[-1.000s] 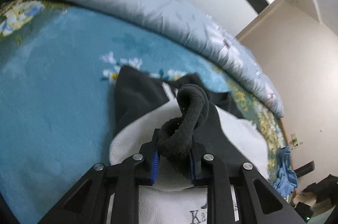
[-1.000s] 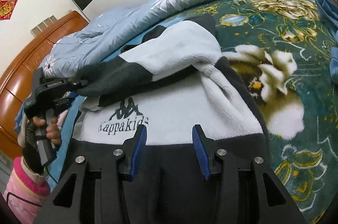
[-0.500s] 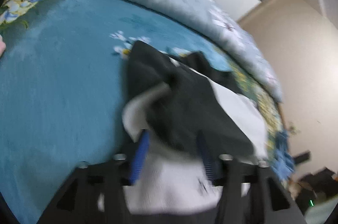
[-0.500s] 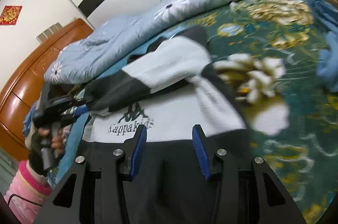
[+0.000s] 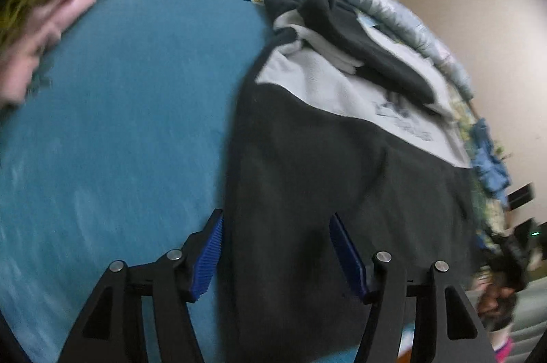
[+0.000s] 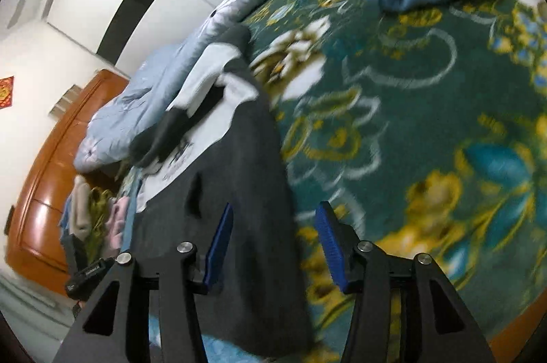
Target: Fold clothes
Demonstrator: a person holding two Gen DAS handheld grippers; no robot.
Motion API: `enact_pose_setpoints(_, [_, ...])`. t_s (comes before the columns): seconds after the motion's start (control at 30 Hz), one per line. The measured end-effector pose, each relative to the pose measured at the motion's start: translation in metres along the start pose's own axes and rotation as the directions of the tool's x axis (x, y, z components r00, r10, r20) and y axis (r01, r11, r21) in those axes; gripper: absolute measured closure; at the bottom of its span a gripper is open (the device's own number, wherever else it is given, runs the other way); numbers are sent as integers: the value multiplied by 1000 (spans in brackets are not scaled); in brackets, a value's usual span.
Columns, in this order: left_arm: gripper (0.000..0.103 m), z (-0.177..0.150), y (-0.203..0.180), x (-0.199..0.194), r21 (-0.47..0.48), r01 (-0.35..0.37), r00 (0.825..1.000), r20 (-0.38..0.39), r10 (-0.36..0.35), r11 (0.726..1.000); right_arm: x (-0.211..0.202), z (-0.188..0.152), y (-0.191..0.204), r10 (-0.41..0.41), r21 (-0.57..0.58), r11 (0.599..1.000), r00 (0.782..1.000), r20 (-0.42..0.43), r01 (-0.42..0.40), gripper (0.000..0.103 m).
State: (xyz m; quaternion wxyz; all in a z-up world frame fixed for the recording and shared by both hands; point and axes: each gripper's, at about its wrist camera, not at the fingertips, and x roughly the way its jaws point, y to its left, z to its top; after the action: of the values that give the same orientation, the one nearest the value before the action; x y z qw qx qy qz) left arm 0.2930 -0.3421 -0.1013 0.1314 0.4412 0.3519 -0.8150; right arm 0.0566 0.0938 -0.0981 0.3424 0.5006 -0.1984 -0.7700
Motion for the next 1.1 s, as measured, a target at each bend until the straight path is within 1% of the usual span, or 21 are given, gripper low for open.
enact_pose_setpoints(0.07, [37,-10,5,-3,-24,61,998,-21,-61,998,2,-7,5,47,-3,999,999,-24,-47,51])
enact_pose_setpoints(0.13, [37,-20,12,-7,-58,126,992,-23,-127,990,2,-15,4,122,7,993,991,-46,-122,51])
enact_pose_setpoints(0.23, [37,-33,26,-15,-118,227,973,-19,-230,967,0,-27,0,231,21,973,971,-59,-231,51])
enact_pose_setpoints(0.3, [37,-39,34,-16,-152,273,961,-15,-278,950,-2,-29,-3,267,28,964,962,-57,-265,51])
enact_pose_setpoints(0.37, [37,-40,38,-13,-182,306,950,-4,-312,934,-3,-26,-9,280,50,959,959,-49,-278,51])
enact_pose_setpoints(0.43, [37,-37,43,-12,-225,331,942,15,-337,916,0,-19,-14,263,71,963,964,-31,-260,52])
enact_pose_setpoints(0.53, [39,-34,44,-6,-265,343,938,37,-346,901,6,-12,-14,231,68,971,973,-25,-229,52])
enact_pose_setpoints(0.57, [41,-34,42,-7,-265,337,940,43,-338,903,8,-11,-12,216,58,975,976,-31,-214,53])
enact_pose_setpoints(0.6, [54,-35,40,-5,-263,322,946,43,-323,909,8,-12,-9,200,41,979,979,-37,-198,53])
enact_pose_setpoints(0.63, [77,-36,39,-4,-262,306,951,41,-306,915,8,-13,-8,200,40,979,979,-44,-198,59])
enact_pose_setpoints(0.67, [80,-40,41,-4,-272,295,954,36,-297,916,8,-15,-11,204,60,978,977,-56,-201,66])
enact_pose_setpoints(0.7, [82,-43,44,-4,-288,293,955,44,-293,912,9,-18,-15,209,79,976,976,-66,-204,82])
enact_pose_setpoints(0.73, [84,-45,44,-5,-299,294,955,55,-292,908,9,-21,-18,214,99,974,974,-77,-206,91])
enact_pose_setpoints(0.77, [85,-47,46,-6,-313,293,956,66,-287,903,9,-24,-22,220,119,970,972,-82,-210,91])
enact_pose_setpoints(0.8, [86,-49,48,-10,-326,302,953,80,-292,896,7,-26,-24,227,137,967,972,-67,-216,92])
enact_pose_setpoints(0.83, [86,-52,51,-14,-339,313,950,96,-298,887,4,-26,-22,215,139,969,975,-62,-205,92])
enact_pose_setpoints(0.87, [86,-54,52,-20,-339,325,946,112,-305,883,0,-26,-17,204,127,973,977,-60,-195,92])
enact_pose_setpoints(0.97, [87,-64,48,-41,-316,363,931,150,-331,877,-12,-24,3,213,61,976,975,-56,-210,93])
enact_pose_setpoints(1.03, [87,-73,43,-53,-292,375,926,162,-341,880,-22,-25,16,221,14,975,973,-62,-220,93])
enact_pose_setpoints(1.1, [87,-83,42,-61,-280,397,917,163,-364,874,-33,-32,20,219,-11,975,973,-72,-221,93])
